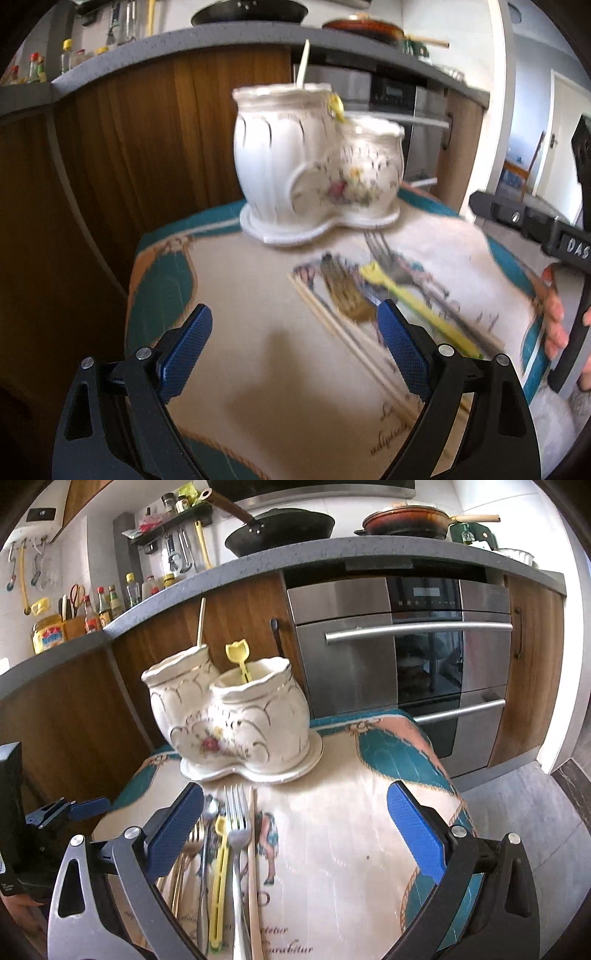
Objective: Organize utensils
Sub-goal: 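Move both open tools back over the utensils on the placemat, then grasp another wooden chopstick with the left tool while the right tool grasps a gold fork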
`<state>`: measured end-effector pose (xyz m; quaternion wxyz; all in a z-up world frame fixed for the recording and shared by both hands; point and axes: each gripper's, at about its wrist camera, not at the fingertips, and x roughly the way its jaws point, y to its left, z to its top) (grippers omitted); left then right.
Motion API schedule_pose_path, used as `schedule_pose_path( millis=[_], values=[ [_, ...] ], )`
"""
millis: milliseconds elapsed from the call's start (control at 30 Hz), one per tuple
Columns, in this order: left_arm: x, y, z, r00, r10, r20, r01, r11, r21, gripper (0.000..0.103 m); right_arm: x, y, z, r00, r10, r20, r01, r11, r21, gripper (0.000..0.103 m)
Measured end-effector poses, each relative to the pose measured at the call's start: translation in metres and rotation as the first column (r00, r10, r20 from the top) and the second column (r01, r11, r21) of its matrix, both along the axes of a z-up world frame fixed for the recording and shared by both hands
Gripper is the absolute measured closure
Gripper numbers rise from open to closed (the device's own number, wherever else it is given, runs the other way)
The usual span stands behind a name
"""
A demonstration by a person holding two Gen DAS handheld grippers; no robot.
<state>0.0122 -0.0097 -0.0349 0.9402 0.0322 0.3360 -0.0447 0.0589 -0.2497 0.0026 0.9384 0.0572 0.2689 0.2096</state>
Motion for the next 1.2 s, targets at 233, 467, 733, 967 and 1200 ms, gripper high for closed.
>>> schedule_pose_path(
  millis=[233,467,733,967,1200],
  values=[
    [-0.003,-0.011,-0.013,0.993,-0.017,-0.116,0.02,1.0,0.021,0.017,-0.003,0.0,0.0,1.0,0.002,0.015,-0.002,1.0,-0.014,0.005],
    [-0.005,-0.013,-0.022,0.987,-0.013,-0.161,0.018,0.999,0.027,0.029,-0.003,0.004,0.0,0.999,0.027,0.029,-0.026,0.999,-0.033,0.005],
    [0.008,-0.025,-0.02,0.977,-0.028,-0.21,0.031,0.999,0.013,0.048,-0.004,0.006,0.002,0.998,0.041,0.045,-0.039,0.998,-0.047,0.005],
    [0.013,-0.022,-0.018,0.966,-0.05,-0.254,0.06,0.998,0.031,0.072,-0.006,0.002,0.003,0.998,0.045,0.048,-0.043,0.998,-0.038,0.005],
    [0.015,-0.019,-0.019,0.952,-0.069,-0.3,0.09,0.994,0.057,0.091,-0.005,0.001,0.004,0.998,0.049,0.038,-0.048,0.998,-0.033,0.005]
  ],
)
